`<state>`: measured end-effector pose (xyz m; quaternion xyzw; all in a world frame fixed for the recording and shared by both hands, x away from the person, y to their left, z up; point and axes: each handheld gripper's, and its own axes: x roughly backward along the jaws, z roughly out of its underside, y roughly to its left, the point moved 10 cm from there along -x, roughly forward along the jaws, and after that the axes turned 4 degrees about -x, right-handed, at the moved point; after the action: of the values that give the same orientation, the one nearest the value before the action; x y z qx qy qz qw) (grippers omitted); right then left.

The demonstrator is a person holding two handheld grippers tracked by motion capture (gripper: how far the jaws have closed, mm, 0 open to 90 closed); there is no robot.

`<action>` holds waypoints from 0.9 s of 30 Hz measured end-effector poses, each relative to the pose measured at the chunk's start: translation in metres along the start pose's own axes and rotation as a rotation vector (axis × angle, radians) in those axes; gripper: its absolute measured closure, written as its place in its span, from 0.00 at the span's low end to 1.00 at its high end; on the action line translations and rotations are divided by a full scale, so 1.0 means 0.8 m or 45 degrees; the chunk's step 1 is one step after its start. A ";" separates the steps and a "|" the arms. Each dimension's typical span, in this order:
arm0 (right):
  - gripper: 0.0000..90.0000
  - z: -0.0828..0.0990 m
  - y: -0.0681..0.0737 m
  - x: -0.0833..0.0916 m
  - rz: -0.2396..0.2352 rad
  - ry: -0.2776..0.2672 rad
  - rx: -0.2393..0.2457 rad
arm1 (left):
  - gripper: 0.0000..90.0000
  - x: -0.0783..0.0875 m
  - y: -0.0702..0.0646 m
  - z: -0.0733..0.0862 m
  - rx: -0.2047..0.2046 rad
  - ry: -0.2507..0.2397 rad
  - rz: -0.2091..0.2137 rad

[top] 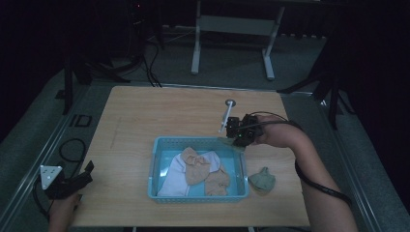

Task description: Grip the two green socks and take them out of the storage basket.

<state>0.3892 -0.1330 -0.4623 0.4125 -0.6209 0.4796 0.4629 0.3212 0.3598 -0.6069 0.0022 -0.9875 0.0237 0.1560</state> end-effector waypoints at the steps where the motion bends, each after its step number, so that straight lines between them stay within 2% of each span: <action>1: 0.94 0.009 -0.005 0.002 0.004 -0.012 -0.028 | 0.01 0.000 0.000 0.000 -0.002 0.002 0.001; 7: 0.94 0.045 -0.018 0.000 0.014 0.010 -0.108 | 0.01 0.000 0.000 0.000 -0.004 0.002 0.000; 8: 0.94 0.045 -0.018 0.000 0.014 0.010 -0.108 | 0.01 0.000 0.000 0.000 -0.004 0.002 0.000; 9: 0.94 0.057 -0.022 -0.001 0.013 0.010 -0.143 | 0.01 0.000 0.000 0.000 -0.004 0.002 0.000; 10: 0.94 0.057 -0.022 -0.001 0.013 0.010 -0.143 | 0.01 0.000 0.000 0.000 -0.004 0.002 0.000; 11: 0.94 0.071 -0.026 -0.002 0.016 0.018 -0.170 | 0.01 0.000 0.000 0.000 -0.004 0.001 -0.001; 14: 0.94 0.083 -0.028 -0.004 0.014 0.024 -0.196 | 0.01 0.000 0.000 0.000 -0.006 0.004 -0.001; 15: 0.94 0.095 -0.032 -0.006 0.013 0.019 -0.214 | 0.01 0.000 0.000 0.000 -0.006 0.004 -0.002; 19: 0.94 0.111 -0.036 -0.012 0.013 0.028 -0.246 | 0.01 0.000 0.000 0.000 -0.010 0.006 -0.003; 27: 0.94 0.119 -0.047 -0.029 0.003 0.026 -0.288 | 0.01 0.000 0.000 0.000 -0.007 0.005 0.000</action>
<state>0.4131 -0.2322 -0.4871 0.3519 -0.6670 0.4111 0.5122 0.3212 0.3598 -0.6072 0.0019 -0.9872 0.0210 0.1578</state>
